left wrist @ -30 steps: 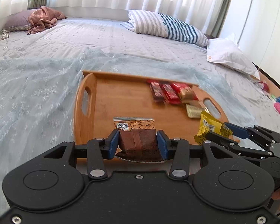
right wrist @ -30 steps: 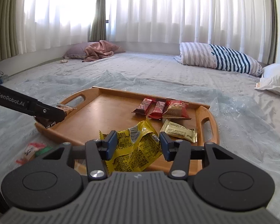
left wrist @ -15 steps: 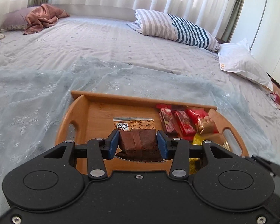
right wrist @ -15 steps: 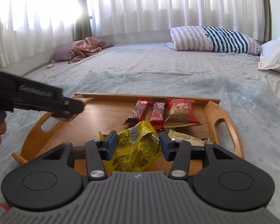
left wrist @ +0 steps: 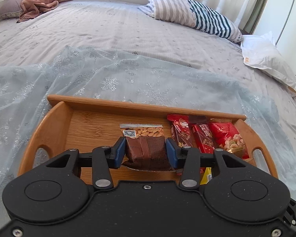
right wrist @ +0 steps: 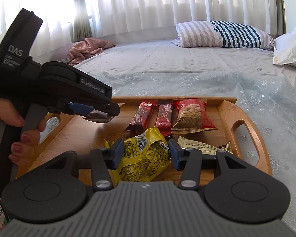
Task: Organize snacks
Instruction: 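Carry the almond bar and yellow chip bag over the tray, then lower both snacks onto the tray and open both tools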
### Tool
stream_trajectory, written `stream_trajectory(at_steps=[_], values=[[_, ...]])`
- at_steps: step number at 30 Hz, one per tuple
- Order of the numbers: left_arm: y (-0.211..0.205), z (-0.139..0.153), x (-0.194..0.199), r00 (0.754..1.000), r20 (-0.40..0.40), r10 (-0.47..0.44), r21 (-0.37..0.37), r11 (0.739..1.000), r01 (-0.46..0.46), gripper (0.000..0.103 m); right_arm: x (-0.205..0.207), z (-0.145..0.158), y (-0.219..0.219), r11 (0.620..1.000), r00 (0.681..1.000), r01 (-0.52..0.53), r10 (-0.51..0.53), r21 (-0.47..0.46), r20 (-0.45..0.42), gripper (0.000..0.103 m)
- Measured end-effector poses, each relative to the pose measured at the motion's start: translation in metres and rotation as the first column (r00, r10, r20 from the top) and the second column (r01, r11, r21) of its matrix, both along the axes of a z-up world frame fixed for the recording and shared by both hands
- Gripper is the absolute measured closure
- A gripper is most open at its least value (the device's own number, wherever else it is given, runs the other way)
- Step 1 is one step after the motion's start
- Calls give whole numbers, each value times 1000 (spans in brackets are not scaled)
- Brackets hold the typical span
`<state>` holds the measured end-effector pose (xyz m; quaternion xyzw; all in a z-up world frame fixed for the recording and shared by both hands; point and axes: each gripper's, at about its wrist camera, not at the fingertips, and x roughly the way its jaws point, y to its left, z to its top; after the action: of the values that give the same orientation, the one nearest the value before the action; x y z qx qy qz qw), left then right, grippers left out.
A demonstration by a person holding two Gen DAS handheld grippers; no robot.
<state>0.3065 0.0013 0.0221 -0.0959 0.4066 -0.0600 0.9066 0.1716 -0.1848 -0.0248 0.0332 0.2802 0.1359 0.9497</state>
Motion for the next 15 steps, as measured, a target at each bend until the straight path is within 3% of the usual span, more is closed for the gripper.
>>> stream_trajectory(at_steps=[15], values=[[-5,-10,21,1000,-11,20,27,999,-20,61,7,-2,-1,1000,1000,-16,16,6,-22,46]])
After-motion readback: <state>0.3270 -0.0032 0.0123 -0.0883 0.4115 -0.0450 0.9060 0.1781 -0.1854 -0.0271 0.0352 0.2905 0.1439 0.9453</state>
